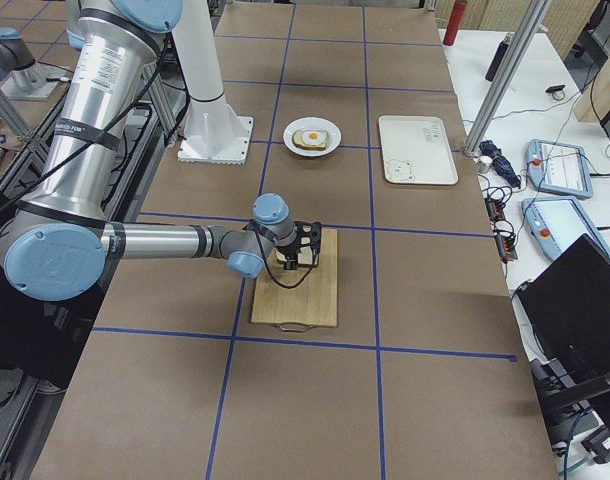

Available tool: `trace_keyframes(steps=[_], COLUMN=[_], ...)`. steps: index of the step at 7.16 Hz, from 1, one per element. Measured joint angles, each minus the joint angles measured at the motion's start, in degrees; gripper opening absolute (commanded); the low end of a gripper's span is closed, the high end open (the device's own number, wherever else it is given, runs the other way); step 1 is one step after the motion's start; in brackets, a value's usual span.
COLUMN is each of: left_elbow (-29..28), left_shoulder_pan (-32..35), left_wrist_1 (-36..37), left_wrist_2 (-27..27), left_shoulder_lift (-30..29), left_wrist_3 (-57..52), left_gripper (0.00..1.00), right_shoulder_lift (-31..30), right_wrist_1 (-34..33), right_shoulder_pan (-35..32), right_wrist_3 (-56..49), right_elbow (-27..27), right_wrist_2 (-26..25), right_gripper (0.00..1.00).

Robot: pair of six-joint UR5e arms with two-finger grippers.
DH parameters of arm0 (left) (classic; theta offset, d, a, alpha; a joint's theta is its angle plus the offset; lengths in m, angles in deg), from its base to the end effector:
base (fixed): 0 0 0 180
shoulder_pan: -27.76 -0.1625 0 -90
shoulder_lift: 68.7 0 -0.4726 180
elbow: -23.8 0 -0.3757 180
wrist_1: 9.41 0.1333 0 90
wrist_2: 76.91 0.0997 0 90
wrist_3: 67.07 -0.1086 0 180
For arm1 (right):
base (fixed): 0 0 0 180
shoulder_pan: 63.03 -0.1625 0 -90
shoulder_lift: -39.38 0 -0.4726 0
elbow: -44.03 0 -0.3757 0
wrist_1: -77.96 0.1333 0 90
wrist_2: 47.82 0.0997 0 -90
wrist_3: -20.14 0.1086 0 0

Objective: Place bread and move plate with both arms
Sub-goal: 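Lower the right gripper onto the bread slice on the bamboo board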

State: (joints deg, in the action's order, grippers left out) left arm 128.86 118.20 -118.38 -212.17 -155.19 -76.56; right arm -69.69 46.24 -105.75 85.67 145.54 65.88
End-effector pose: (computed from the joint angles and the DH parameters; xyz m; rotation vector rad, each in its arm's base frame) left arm -0.0597 -0.4634 0.5742 0.5714 0.7270 0.3568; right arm -0.2023 -0.3088 0.6444 0.1608 -0.9393 0.1110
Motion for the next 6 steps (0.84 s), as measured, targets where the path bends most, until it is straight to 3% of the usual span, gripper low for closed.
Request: trace_keyframes(steps=[1,3,5,6], left_elbow=[-0.03,-0.17,-0.16,-0.14], left_shoulder_pan=[0.00,0.00,0.00,0.02], left_wrist_1=[-0.20,-0.71,-0.79,-0.80], left_wrist_2=[0.00,0.00,0.00,0.00], left_shoulder_lift=[0.03,0.08,0.09,0.09], left_wrist_3=[0.00,0.06,0.09,0.09], left_gripper=[0.98,0.98,0.98,0.98], right_shoulder_lift=[-0.14,-0.50,-0.51,-0.49], right_wrist_1=[0.00,0.00,0.00,0.00], right_shoulder_pan=[0.13,0.27,0.80,1.31], right_wrist_3=[-0.05,-0.18,-0.22,-0.22], right_elbow=[-0.07,-0.15,-0.23,-0.24], right_wrist_2=[-0.06,-0.13,-0.19,-0.39], right_gripper=[0.49,0.26,0.23,0.04])
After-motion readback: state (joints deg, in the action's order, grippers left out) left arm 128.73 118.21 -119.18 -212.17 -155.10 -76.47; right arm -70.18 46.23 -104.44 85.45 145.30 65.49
